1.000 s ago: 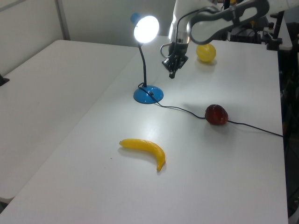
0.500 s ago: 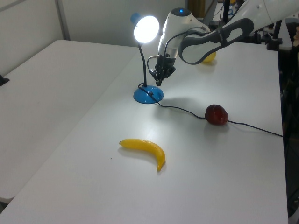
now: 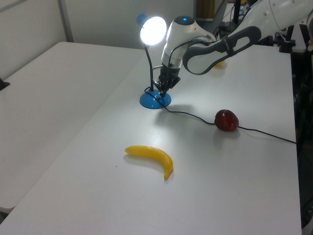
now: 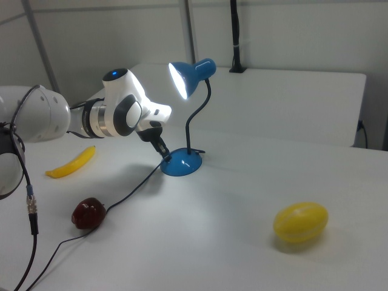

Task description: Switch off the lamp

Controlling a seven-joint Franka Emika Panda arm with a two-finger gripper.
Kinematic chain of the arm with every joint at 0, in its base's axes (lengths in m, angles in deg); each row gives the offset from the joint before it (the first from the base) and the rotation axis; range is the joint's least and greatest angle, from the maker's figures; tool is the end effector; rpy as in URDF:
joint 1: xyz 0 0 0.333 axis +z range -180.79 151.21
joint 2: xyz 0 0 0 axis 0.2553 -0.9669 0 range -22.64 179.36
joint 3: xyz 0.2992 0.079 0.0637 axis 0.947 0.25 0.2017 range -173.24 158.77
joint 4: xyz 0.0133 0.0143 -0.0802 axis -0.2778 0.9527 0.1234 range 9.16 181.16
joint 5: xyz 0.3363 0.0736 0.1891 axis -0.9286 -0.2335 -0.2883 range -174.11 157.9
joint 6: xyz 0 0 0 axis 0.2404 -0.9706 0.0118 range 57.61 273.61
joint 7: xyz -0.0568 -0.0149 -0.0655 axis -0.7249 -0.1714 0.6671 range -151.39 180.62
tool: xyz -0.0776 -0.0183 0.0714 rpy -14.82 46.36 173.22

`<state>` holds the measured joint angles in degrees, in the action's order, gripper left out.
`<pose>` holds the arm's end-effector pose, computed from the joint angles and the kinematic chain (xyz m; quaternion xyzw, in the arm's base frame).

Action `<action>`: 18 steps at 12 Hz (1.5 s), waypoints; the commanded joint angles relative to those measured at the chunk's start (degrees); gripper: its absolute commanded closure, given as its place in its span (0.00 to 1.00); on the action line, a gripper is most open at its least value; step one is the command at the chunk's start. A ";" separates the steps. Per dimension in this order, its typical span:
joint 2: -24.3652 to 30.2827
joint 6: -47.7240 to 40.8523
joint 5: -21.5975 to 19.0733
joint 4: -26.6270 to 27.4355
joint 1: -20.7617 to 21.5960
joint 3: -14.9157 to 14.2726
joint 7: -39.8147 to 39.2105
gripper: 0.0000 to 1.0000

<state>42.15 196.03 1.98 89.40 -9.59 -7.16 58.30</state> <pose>0.7386 0.0668 0.3391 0.9486 -0.2720 0.1619 0.0009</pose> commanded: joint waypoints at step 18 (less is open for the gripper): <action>29.05 -24.43 -8.40 18.58 -5.89 3.44 -30.97 0.81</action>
<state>58.22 180.10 -1.80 98.92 -12.40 -4.60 39.93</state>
